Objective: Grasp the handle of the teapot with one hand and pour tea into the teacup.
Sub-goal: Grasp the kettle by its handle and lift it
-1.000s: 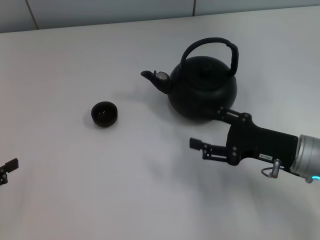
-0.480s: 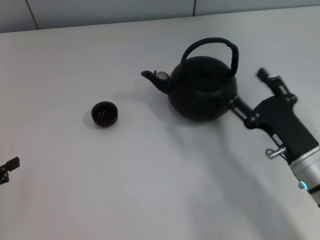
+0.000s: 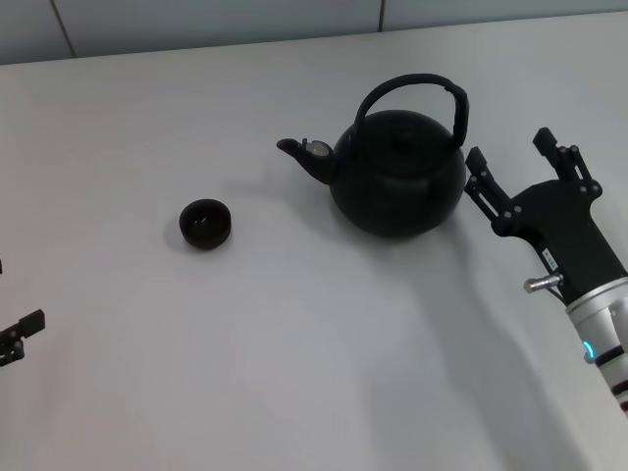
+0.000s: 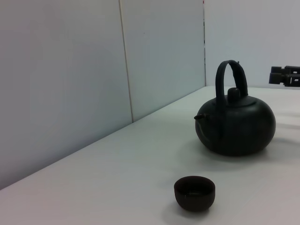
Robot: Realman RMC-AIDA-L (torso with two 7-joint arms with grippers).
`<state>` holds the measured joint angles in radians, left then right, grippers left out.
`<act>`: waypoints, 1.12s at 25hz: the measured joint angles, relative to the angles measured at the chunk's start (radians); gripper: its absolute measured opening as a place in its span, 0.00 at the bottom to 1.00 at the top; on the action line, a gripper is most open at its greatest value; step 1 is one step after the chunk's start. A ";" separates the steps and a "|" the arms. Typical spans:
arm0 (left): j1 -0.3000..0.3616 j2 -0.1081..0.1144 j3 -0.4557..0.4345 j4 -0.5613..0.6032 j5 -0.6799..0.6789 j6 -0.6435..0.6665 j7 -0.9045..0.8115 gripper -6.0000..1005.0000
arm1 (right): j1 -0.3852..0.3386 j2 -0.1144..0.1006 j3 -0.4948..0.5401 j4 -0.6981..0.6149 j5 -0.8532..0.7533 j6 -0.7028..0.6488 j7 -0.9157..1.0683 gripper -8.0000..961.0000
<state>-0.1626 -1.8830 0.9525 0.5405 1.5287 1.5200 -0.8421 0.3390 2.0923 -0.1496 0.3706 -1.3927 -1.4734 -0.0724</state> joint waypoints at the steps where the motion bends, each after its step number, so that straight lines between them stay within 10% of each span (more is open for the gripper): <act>1: 0.000 -0.002 0.000 0.000 0.000 0.000 0.000 0.79 | 0.009 0.000 0.019 -0.002 0.000 0.023 0.000 0.86; 28: 0.000 -0.009 -0.014 0.001 -0.002 0.001 0.003 0.79 | 0.138 -0.003 0.097 -0.049 -0.001 0.210 0.006 0.83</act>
<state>-0.1626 -1.8919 0.9387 0.5416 1.5263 1.5214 -0.8392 0.4775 2.0897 -0.0525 0.3218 -1.3937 -1.2638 -0.0660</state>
